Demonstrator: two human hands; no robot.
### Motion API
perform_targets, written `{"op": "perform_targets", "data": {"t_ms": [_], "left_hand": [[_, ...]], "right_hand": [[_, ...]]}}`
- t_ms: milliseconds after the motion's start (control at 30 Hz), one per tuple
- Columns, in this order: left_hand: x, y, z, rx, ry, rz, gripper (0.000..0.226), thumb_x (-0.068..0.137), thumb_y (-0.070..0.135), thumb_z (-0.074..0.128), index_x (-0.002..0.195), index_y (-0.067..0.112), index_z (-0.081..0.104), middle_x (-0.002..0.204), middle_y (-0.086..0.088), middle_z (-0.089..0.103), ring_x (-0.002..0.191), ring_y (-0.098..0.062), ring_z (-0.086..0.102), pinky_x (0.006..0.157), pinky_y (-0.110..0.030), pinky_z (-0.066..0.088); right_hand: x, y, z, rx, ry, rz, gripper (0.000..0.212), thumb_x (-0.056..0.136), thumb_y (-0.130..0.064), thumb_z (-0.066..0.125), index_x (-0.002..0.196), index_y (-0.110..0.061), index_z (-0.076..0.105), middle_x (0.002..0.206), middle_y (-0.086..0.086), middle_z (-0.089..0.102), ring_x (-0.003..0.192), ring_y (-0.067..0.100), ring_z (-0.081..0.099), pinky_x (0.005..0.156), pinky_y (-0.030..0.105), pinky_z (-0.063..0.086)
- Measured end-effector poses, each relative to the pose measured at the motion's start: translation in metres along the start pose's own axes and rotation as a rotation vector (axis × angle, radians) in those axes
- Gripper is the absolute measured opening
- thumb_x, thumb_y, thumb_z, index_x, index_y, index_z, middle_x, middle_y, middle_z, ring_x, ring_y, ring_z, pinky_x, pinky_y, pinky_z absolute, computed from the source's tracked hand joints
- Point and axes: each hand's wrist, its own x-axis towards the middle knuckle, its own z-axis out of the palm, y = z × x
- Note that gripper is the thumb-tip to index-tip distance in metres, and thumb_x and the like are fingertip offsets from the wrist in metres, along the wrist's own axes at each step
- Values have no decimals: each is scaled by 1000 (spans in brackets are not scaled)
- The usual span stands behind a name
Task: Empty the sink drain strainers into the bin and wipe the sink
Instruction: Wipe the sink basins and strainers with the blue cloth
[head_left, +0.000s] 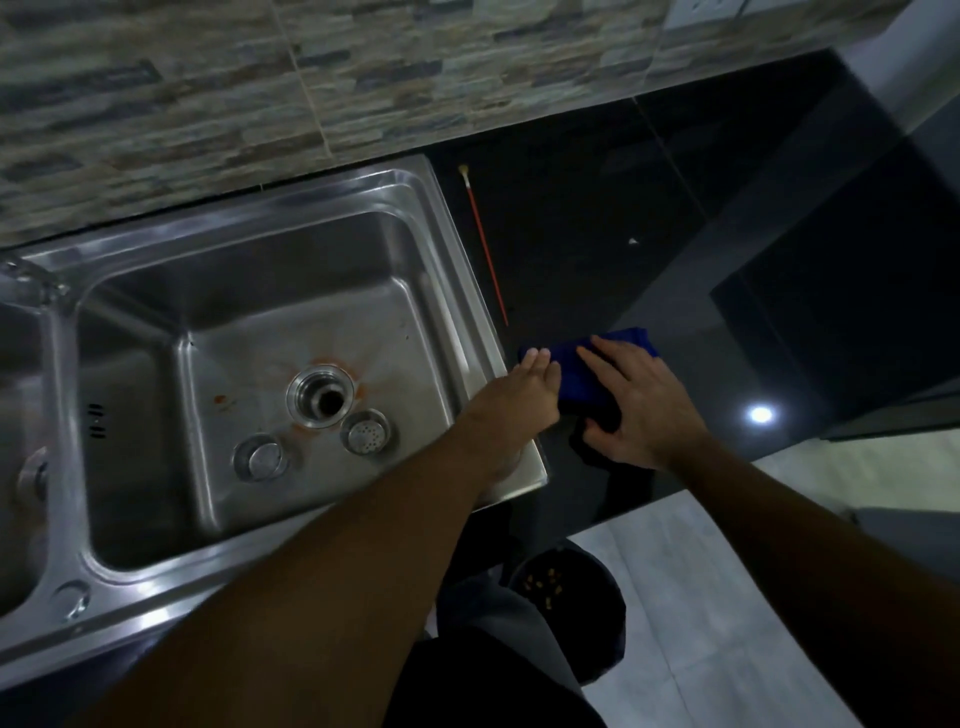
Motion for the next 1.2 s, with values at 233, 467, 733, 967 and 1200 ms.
{"op": "perform_targets", "data": {"t_ms": [233, 467, 733, 967, 1200], "left_hand": [[-52, -32, 0, -200, 184, 86, 58, 107, 31, 39, 158, 10, 22, 167, -8, 22, 154, -17, 23, 123, -30, 21], [-130, -108, 33, -421, 399, -290, 58, 106, 42, 35, 157, 16, 27, 165, -5, 27, 154, -20, 21, 124, -33, 14], [-243, -216, 23, -510, 634, -508, 56, 105, 29, 41, 155, 8, 29, 160, -13, 34, 149, -26, 33, 125, -38, 25], [-359, -313, 31, -269, 466, -582, 66, 100, 38, 16, 156, 5, 27, 163, -17, 29, 153, -29, 25, 126, -47, 20], [-445, -395, 74, -246, 260, -728, 72, 94, 41, 21, 157, 6, 25, 164, -13, 29, 153, -26, 25, 127, -44, 16]], "right_hand": [[8, -36, 5, 169, 85, -118, 78, 81, -11, 62, 154, -17, 33, 160, 1, 33, 152, 21, 18, 125, 47, 14], [22, -110, -4, 516, 236, -31, 70, 81, 7, 66, 146, -11, 46, 158, 8, 36, 148, 23, 29, 122, 43, 24], [82, -261, -8, 678, 170, -227, 68, 82, 1, 54, 147, -15, 46, 144, 2, 55, 128, 18, 57, 110, 35, 45], [141, -431, 14, 664, 103, -277, 65, 80, 8, 60, 141, -13, 53, 138, 5, 61, 122, 21, 60, 107, 39, 45], [144, -558, 52, 501, -23, -368, 67, 86, 1, 59, 150, -8, 42, 159, 7, 35, 147, 26, 34, 117, 43, 36]]}}
